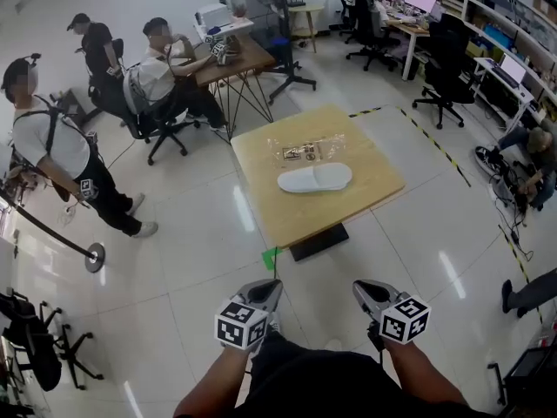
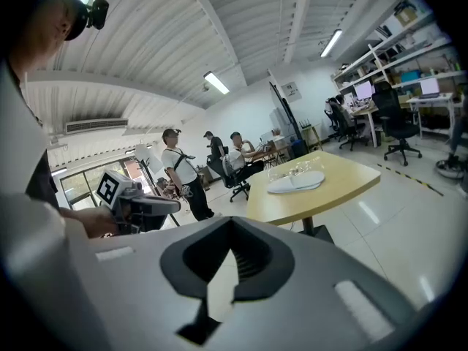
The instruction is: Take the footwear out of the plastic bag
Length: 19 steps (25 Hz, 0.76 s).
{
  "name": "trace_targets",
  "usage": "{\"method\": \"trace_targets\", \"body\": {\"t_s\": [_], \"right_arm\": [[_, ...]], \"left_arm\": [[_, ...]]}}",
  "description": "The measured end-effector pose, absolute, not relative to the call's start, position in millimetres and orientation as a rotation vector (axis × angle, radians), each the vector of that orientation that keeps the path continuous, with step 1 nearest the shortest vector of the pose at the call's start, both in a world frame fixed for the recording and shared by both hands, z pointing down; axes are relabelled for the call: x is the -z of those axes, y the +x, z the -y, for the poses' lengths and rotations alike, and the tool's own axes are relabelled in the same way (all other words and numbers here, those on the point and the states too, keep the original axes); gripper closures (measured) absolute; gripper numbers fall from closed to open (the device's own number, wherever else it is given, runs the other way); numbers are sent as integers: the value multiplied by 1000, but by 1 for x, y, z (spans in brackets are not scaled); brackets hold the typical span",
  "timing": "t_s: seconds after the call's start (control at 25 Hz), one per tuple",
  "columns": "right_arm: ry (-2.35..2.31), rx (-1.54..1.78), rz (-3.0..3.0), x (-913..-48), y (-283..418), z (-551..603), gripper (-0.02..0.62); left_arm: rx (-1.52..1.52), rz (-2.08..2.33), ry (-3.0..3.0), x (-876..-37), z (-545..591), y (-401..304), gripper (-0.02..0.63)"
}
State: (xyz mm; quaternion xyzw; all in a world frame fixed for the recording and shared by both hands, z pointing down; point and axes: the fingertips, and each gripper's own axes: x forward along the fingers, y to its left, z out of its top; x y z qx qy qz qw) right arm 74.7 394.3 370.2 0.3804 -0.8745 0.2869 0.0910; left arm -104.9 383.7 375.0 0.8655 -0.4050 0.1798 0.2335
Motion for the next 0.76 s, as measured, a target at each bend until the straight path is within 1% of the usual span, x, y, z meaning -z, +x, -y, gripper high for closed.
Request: {"method": "trace_targets", "body": {"t_s": [0.24, 0.76], "right_arm": [[1138, -838, 2585, -369, 69, -393, 595], [1116, -814, 2619, -362, 106, -403, 595]], "left_arm": [[-467, 1136, 2369, -375, -381, -118, 600], [-465, 1257, 2357, -369, -391, -105, 600]]}}
